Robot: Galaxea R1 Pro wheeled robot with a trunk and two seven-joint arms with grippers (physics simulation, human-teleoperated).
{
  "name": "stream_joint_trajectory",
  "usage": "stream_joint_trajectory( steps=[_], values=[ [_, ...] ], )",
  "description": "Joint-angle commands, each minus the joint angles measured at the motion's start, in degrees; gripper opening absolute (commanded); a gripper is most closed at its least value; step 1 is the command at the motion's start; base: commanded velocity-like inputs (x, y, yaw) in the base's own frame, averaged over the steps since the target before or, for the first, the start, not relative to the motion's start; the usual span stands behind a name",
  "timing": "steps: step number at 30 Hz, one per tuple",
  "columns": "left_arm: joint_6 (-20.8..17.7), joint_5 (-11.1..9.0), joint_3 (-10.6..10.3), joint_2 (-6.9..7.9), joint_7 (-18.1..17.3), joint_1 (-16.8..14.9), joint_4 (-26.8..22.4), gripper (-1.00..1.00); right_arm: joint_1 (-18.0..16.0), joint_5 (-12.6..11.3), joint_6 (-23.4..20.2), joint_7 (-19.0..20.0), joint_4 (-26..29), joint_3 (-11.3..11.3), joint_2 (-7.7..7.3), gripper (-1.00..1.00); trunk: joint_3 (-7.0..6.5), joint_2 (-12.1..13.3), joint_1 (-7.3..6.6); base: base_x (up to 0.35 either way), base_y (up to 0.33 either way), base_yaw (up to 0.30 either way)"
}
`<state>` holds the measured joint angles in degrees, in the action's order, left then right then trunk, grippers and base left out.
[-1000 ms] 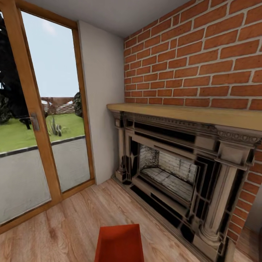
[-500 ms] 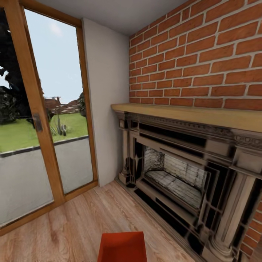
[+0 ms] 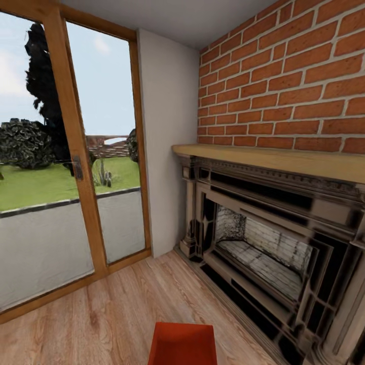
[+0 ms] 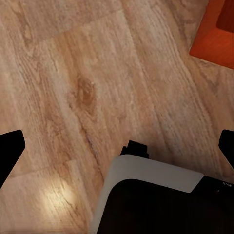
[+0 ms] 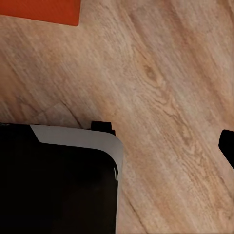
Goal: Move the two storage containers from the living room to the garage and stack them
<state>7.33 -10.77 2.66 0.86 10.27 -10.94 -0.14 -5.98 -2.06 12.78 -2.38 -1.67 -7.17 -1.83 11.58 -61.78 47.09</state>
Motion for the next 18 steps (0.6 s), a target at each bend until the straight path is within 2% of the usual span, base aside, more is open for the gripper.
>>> stream_joint_trajectory(
  steps=[1,18],
  values=[
    [0.2,-0.2,0.2,0.00,0.0,0.0,0.1,1.00,-0.1,-0.2,0.3,-0.2,-0.2,-0.5,0.02,1.00,0.08,-0.1,0.00,0.000,0.000,0.028],
    [0.3,0.3,0.0,0.28,-0.2,0.0,-0.3,1.00,-0.1,-0.2,0.3,-0.2,-0.2,-0.4,-0.01,1.00,0.08,-0.1,0.00,0.000,0.000,0.004]
  ],
)
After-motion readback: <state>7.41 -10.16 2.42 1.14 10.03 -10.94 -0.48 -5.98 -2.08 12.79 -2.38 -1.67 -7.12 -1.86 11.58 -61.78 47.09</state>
